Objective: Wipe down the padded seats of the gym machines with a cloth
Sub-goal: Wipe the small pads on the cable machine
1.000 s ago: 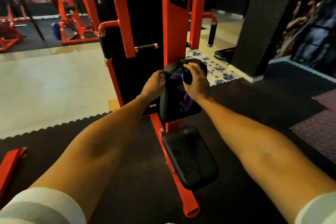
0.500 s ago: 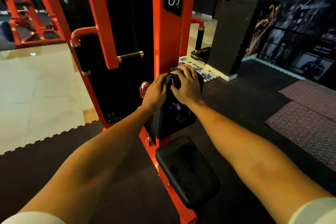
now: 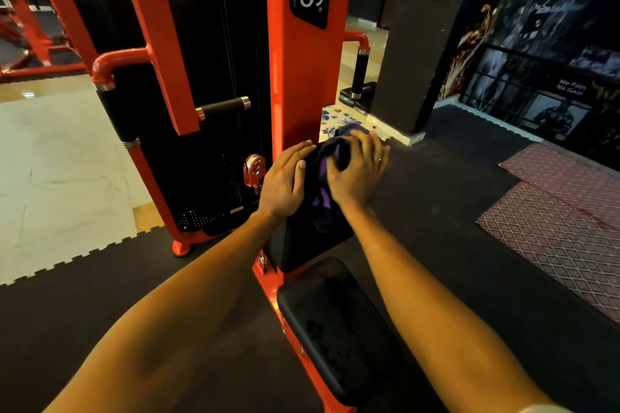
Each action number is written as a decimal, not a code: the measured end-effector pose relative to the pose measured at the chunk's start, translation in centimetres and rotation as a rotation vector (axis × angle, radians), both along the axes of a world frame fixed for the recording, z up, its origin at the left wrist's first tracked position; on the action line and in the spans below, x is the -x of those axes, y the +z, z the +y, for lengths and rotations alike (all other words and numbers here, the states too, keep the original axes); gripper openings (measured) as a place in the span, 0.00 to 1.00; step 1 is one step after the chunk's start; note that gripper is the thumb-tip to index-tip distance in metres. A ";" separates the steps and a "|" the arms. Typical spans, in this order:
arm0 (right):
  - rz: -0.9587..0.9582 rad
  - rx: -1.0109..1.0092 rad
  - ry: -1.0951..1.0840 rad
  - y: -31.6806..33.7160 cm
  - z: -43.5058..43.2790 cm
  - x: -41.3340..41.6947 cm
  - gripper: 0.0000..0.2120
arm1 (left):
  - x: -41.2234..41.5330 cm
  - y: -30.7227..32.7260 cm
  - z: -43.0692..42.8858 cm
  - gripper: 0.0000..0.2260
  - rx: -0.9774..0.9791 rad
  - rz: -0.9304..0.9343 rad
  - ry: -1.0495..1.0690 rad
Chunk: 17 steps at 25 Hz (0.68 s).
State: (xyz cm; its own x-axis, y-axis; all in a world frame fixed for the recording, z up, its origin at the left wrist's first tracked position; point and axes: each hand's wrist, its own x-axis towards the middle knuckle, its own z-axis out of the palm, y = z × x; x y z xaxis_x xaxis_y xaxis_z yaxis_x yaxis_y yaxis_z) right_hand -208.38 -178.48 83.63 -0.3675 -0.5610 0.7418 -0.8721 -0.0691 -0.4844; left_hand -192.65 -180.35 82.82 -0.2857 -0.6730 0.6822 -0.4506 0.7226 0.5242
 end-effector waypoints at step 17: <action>0.179 0.002 0.170 -2.2 1.4 -0.4 0.22 | -0.7 3.4 0.2 0.22 0.029 -0.362 -0.035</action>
State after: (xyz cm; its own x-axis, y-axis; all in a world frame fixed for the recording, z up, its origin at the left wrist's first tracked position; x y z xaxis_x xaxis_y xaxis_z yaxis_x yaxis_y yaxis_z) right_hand -208.03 -177.03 81.48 -0.1305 -0.6024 0.7875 -0.9197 -0.2232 -0.3231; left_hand -191.97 -180.11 86.27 -0.5343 -0.6408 0.5513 -0.5780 0.7528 0.3149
